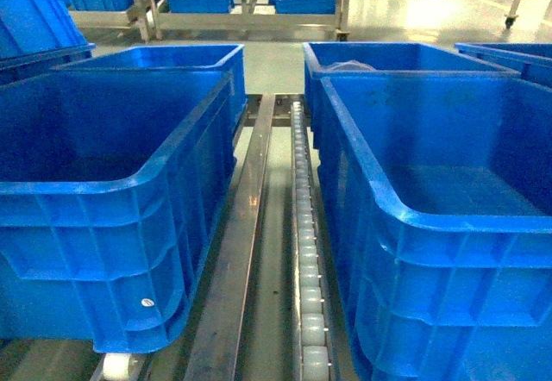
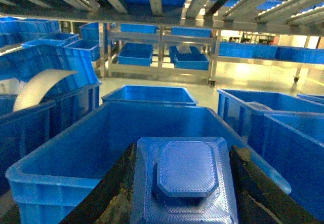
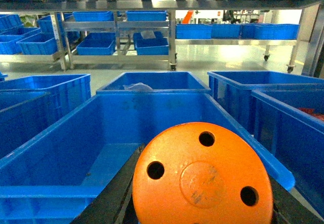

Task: Sort blue parts and orange caps into right shelf containers

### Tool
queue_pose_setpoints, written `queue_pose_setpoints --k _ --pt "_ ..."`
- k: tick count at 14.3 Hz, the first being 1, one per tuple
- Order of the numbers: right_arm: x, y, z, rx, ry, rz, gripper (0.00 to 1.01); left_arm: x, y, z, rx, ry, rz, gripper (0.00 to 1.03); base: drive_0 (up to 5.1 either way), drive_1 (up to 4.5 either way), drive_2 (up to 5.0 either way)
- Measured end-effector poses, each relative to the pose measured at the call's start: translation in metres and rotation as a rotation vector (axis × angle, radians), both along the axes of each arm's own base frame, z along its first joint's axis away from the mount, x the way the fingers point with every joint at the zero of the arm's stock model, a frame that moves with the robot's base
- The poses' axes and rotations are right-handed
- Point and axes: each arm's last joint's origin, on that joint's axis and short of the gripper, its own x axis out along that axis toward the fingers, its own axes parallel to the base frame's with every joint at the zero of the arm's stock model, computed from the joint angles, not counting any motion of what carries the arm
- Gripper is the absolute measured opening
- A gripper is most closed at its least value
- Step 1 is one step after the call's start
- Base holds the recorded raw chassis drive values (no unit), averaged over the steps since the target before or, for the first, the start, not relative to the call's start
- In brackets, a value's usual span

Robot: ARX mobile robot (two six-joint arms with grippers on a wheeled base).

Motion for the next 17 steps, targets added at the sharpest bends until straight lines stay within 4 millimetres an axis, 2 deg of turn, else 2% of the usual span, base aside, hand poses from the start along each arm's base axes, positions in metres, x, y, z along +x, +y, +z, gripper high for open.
queue_pose_setpoints --k 2,3,4,5,6,7,8,9,11,12,14,17 --pt "0.027 0.003 0.008 -0.010 0.004 0.060 0.45 0.029 0.003 0.006 -0.023 0.008 -0.008 0.43 0.0 0.00 0.0" --pt "0.050 0.004 0.025 -0.017 -0.030 0.078 0.45 0.054 0.006 0.024 -0.027 -0.038 0.009 0.43 0.0 0.00 0.0" --pt "0.090 0.005 0.048 -0.019 -0.080 0.070 0.45 0.099 0.008 0.048 -0.037 -0.103 0.035 0.43 0.0 0.00 0.0" --pt "0.125 0.007 0.050 -0.020 -0.044 0.063 0.45 0.137 0.008 0.048 -0.043 -0.064 0.040 0.43 0.0 0.00 0.0" --pt "0.146 0.008 0.040 -0.022 0.017 0.055 0.45 0.159 0.007 0.036 -0.045 0.022 0.045 0.43 0.0 0.00 0.0" --pt "0.177 0.007 -0.010 -0.027 0.218 0.040 0.45 0.182 0.005 -0.010 -0.047 0.238 0.016 0.43 0.0 0.00 0.0" --pt "0.182 0.008 0.002 -0.015 0.146 0.063 0.56 0.183 0.013 -0.001 -0.046 0.159 0.035 0.55 0.0 0.00 0.0" --pt "0.181 0.008 0.003 -0.008 0.132 0.066 0.84 0.176 0.016 -0.007 -0.044 0.161 0.018 0.82 0.0 0.00 0.0" --pt "0.179 0.006 0.002 -0.008 0.125 0.057 1.00 0.171 0.019 -0.010 -0.048 0.165 0.014 1.00 0.0 0.00 0.0" --pt "0.178 0.005 0.001 -0.023 0.137 0.015 0.97 0.167 0.021 -0.009 -0.049 0.162 0.031 0.98 0.0 0.00 0.0" --pt "0.173 0.004 0.001 -0.044 0.158 -0.001 0.98 0.154 0.023 -0.009 -0.066 0.185 0.061 0.98 0.0 0.00 0.0" --pt "0.172 0.004 0.004 -0.051 0.144 -0.003 0.98 0.152 0.024 -0.006 -0.075 0.168 0.066 0.98 0.0 0.00 0.0"
